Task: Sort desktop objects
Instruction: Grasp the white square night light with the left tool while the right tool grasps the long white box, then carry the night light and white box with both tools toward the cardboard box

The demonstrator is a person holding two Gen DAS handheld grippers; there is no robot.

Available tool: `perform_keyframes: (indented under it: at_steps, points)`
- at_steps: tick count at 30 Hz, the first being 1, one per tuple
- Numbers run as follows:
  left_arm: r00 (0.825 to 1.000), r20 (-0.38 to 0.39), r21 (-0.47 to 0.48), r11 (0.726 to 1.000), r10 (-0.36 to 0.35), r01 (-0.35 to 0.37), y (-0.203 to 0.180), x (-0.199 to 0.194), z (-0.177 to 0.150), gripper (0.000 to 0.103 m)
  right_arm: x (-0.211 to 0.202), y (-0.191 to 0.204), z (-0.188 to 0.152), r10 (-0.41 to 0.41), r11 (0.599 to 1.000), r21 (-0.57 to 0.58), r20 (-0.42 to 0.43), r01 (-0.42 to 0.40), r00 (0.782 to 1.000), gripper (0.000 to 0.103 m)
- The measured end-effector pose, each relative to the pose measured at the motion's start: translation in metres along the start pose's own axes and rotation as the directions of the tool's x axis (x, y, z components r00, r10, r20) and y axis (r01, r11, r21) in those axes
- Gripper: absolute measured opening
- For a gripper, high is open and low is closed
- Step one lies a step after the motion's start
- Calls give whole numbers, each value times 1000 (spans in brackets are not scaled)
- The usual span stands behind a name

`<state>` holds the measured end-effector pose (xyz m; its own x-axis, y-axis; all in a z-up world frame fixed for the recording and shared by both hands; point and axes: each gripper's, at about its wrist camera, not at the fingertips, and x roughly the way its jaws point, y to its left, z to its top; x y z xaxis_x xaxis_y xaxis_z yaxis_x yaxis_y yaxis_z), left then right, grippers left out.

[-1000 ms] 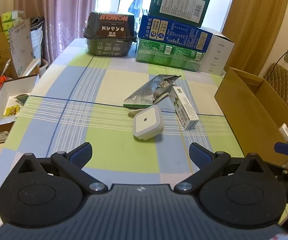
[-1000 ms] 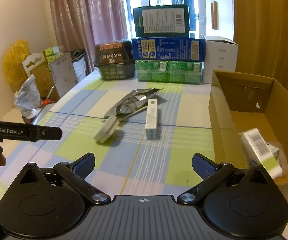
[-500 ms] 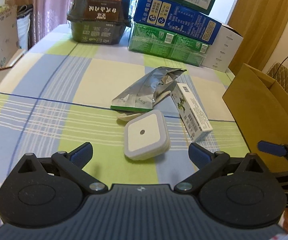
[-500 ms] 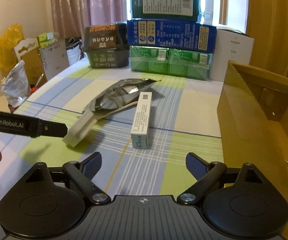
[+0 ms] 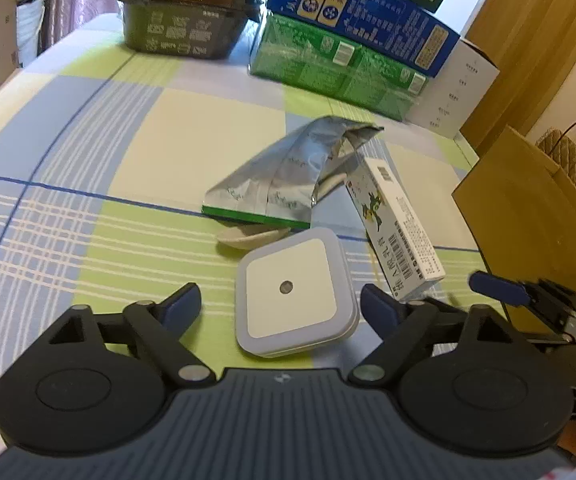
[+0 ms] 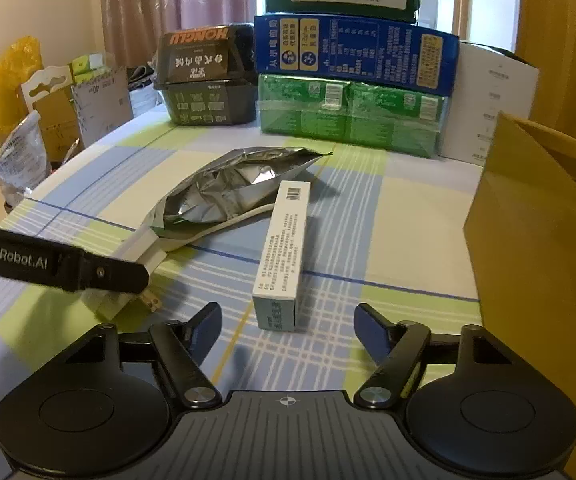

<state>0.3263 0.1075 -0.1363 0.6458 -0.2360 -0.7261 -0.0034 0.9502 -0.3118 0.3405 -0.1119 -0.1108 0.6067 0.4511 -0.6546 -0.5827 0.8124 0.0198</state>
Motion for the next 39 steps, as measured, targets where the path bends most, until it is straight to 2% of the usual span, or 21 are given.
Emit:
perform_keyframes:
  at_steps: [9, 10, 11, 14, 16, 23, 27, 32, 39]
  points:
    - [1000, -25, -6, 1000, -10, 10, 0, 7, -2, 75, 25, 6, 6, 7, 999, -33, 2, -7, 1000, 58]
    - [1000, -24, -8, 1000, -12, 12, 0, 7, -2, 72, 26, 5, 7, 7, 999, -35, 2, -7, 1000, 55]
    - [1000, -23, -7, 1000, -14, 13, 0, 7, -2, 64, 28, 5, 7, 7, 999, -38, 2, -7, 1000, 54]
    - [1000, -22, 10, 1000, -2, 3, -4, 7, -3, 61, 30, 3, 9, 4, 1000, -31, -3, -4, 1000, 40]
    - [1000, -24, 26, 1000, 10, -9, -8, 6, -4, 61, 30, 2, 9, -5, 1000, -23, -19, 5, 1000, 24]
    - [998, -47, 125, 992, 39, -33, -26, -4, -13, 60, 6, -1, -3, -21, 1000, 13, -62, 22, 998, 23]
    - [997, -63, 187, 982, 39, -26, -41, -21, -28, 60, -27, -4, -21, -28, 998, 60, -93, 33, 995, 22]
    - [997, -56, 285, 958, 45, -27, -67, -48, -50, 61, -77, 0, -54, -43, 997, 65, -117, 51, 992, 22]
    - [996, -77, 305, 952, 42, -16, -80, -71, -92, 61, -135, 3, -93, -63, 994, 81, -141, 75, 988, 23]
